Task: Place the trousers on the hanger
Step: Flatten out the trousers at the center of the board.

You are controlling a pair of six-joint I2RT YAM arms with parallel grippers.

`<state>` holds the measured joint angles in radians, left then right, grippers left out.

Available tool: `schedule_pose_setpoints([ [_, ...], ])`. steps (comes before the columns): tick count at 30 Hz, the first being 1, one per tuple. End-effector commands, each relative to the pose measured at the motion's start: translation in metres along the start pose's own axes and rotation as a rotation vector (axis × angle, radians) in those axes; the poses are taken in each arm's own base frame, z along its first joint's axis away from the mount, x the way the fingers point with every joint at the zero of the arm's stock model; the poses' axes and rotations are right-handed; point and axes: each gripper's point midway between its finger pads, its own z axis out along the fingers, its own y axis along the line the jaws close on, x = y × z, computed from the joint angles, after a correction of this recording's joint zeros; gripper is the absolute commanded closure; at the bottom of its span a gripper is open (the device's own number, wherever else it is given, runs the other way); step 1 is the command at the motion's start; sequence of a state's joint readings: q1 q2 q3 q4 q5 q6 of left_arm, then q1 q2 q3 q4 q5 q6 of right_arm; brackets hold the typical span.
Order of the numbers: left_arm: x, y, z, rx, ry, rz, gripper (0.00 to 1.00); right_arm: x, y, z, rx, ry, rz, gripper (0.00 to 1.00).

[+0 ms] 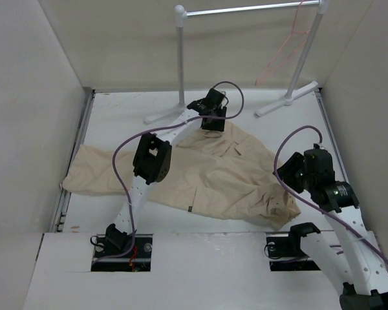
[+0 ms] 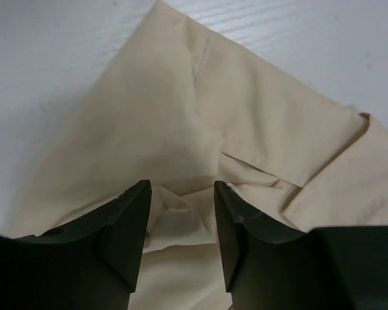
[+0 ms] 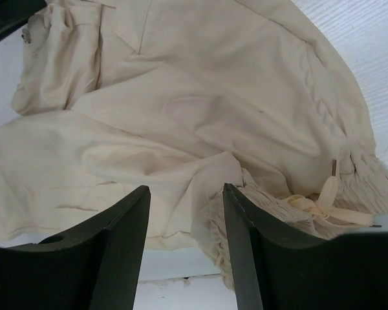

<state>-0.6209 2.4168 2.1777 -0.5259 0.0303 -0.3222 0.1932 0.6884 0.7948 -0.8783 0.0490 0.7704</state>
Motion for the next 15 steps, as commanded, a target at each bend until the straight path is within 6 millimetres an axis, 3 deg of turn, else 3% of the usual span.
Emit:
schedule_pose_setpoints([
  [1, 0.005, -0.011, -0.015, 0.027, 0.009, 0.042, 0.61, -0.008, 0.005, -0.001, -0.047, -0.041, 0.007, 0.43],
  [2, 0.011, -0.008, -0.016, 0.02, 0.023, 0.038, 0.63, -0.008, 0.003, 0.0, -0.043, -0.038, 0.008, 0.41],
  [4, 0.014, -0.002, -0.018, 0.01, 0.031, 0.022, 0.78, -0.005, -0.001, 0.007, -0.035, -0.023, 0.012, 0.36],
  [6, 0.008, 0.004, -0.024, -0.014, 0.013, 0.006, 0.9, -0.002, -0.002, 0.013, -0.035, -0.011, 0.017, 0.34],
  [10, -0.032, 0.014, -0.06, -0.018, -0.096, -0.106, 0.97, -0.004, -0.006, 0.021, -0.009, -0.016, 0.029, 0.32],
  [15, -0.081, 0.058, -0.127, -0.044, -0.275, -0.31, 0.99, -0.017, -0.027, 0.027, 0.073, -0.078, 0.087, 0.32],
])
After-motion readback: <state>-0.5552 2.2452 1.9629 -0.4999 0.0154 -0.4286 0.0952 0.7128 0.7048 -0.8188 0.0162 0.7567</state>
